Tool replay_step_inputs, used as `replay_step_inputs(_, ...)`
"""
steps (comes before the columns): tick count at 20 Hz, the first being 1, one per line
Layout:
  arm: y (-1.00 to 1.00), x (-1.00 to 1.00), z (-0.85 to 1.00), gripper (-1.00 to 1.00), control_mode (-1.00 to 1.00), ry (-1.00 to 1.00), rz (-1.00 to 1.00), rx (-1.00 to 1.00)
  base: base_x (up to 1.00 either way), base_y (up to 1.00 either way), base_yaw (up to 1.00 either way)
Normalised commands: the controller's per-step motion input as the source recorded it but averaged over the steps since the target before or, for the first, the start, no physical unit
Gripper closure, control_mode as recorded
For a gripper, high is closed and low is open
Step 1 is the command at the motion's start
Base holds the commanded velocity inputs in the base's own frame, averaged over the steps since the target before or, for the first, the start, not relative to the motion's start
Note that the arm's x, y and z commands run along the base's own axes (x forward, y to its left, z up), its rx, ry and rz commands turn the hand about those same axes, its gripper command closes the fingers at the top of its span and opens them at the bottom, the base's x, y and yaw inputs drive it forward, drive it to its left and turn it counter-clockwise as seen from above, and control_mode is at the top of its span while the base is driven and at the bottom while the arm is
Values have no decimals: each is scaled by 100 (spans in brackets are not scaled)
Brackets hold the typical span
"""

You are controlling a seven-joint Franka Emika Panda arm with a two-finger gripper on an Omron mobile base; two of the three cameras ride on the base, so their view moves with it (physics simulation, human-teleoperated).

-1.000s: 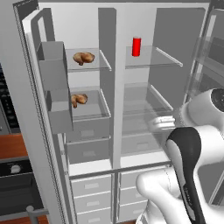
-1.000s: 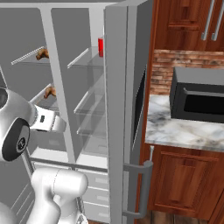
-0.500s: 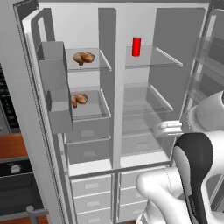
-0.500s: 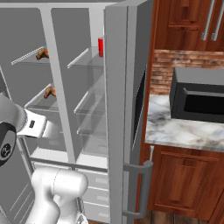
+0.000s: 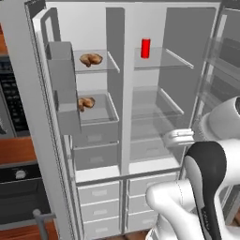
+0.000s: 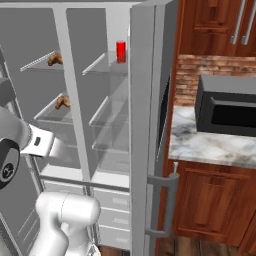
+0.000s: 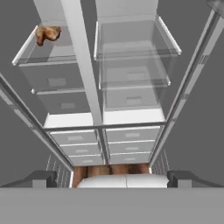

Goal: There's a chicken drumstick in the fridge that needs to be moved to the freezer for freezing. Pick up the chicken drumstick from the fridge, place it on any shelf in the freezer, and close the fridge and freezer doors when done.

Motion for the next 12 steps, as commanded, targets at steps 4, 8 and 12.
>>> replay_step_inputs(4, 0, 0, 0, -100, 100, 0, 0, 0, -76, 72, 0)
replay_step_inputs(8, 0, 0, 0, -100, 100, 0, 0, 0, -28, 59, 0)
replay_step_inputs(12, 0, 0, 0, -100, 100, 0, 0, 0, -13, -26, 0)
